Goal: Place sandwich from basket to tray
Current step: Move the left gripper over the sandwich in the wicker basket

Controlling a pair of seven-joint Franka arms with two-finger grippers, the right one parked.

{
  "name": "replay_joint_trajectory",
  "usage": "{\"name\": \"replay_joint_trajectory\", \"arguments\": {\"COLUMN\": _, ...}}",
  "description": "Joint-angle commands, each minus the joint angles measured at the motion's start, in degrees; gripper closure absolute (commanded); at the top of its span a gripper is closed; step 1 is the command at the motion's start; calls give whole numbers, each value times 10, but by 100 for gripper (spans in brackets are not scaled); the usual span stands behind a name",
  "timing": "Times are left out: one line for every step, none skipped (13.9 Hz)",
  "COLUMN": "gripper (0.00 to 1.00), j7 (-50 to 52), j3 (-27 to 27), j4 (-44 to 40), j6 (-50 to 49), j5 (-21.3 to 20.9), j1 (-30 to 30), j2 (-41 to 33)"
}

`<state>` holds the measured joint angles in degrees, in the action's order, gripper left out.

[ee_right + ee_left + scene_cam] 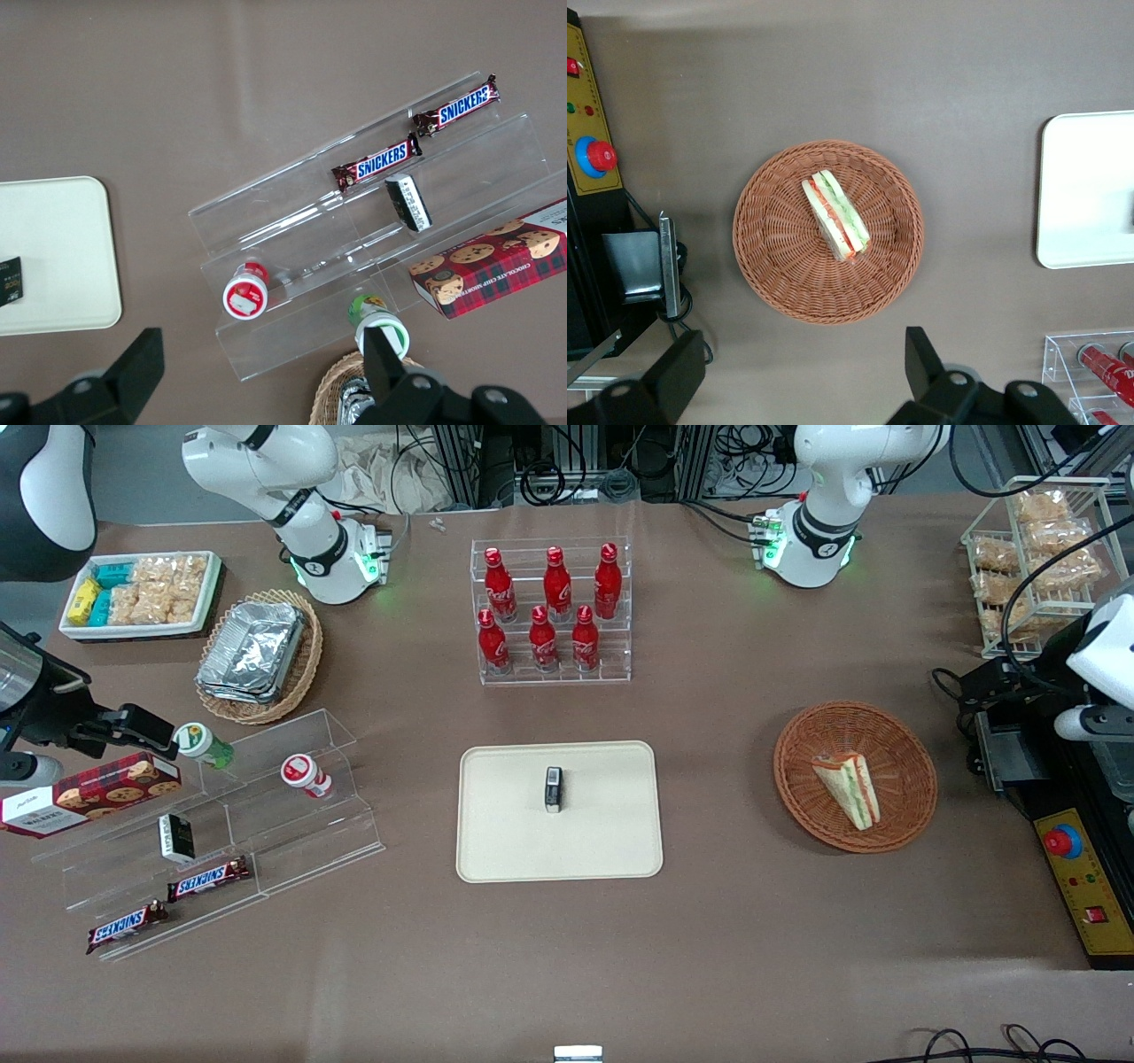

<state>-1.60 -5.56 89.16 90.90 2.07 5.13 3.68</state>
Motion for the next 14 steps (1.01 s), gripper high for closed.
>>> {"name": "replay_joint_trajectory", "arguments": {"gripper": 0, "j7": 2, "j3": -1, "j4": -22, "j6": -17, "j5": -9, "j1": 0, "j2": 14}}
{"name": "replay_joint_trajectory", "arguments": {"gripper": 0, "j7": 5, "j3": -3, "j4": -27, "j6": -17, "j5": -9, "j1": -1, "j2": 16}}
{"name": "replay_joint_trajectory", "arguments": {"gripper": 0, "j7": 12, "j3": -5, "j4": -31, "j6": -17, "j5": -10, "j1": -2, "j2": 25}}
{"name": "replay_joint_trajectory", "arguments": {"gripper": 0, "j7": 42, "j3": -5, "j4": -34, "j6": -16, "j5": -10, "j1": -6, "j2": 26}}
{"name": "replay_joint_trajectory", "arguments": {"gripper": 0, "j7": 75, "j3": -5, "j4": -30, "j6": -13, "j5": -10, "j1": -6, "j2": 26}}
{"name": "replay_joint_trajectory", "arguments": {"gripper": 0, "j7": 94, "j3": -5, "j4": -22, "j6": -13, "j5": -9, "j1": -5, "j2": 26}}
{"name": "replay_joint_trajectory", "arguments": {"gripper": 0, "j7": 97, "j3": -5, "j4": -5, "j6": -7, "j5": -8, "j1": -6, "j2": 25}}
{"name": "replay_joint_trajectory", "arguments": {"gripper": 0, "j7": 97, "j3": -5, "j4": 8, "j6": 8, "j5": -6, "j1": -7, "j2": 22}}
{"name": "replay_joint_trajectory", "arguments": {"gripper": 0, "j7": 99, "j3": -5, "j4": 39, "j6": 37, "j5": -1, "j1": -7, "j2": 14}}
{"name": "replay_joint_trajectory", "arguments": {"gripper": 0, "j7": 101, "j3": -6, "j4": 81, "j6": 77, "j5": 2, "j1": -7, "j2": -5}}
{"name": "replay_joint_trajectory", "arguments": {"gripper": 0, "j7": 106, "j3": -6, "j4": 136, "j6": 122, "j5": 7, "j1": -7, "j2": -25}}
{"name": "replay_joint_trajectory", "arguments": {"gripper": 0, "j7": 108, "j3": -6, "j4": 191, "j6": 178, "j5": 11, "j1": -7, "j2": -48}}
{"name": "replay_joint_trajectory", "arguments": {"gripper": 0, "j7": 118, "j3": -6, "j4": 239, "j6": 229, "j5": 13, "j1": -7, "j2": -64}}
{"name": "replay_joint_trajectory", "arguments": {"gripper": 0, "j7": 147, "j3": -6, "j4": 265, "j6": 251, "j5": 16, "j1": -7, "j2": -68}}
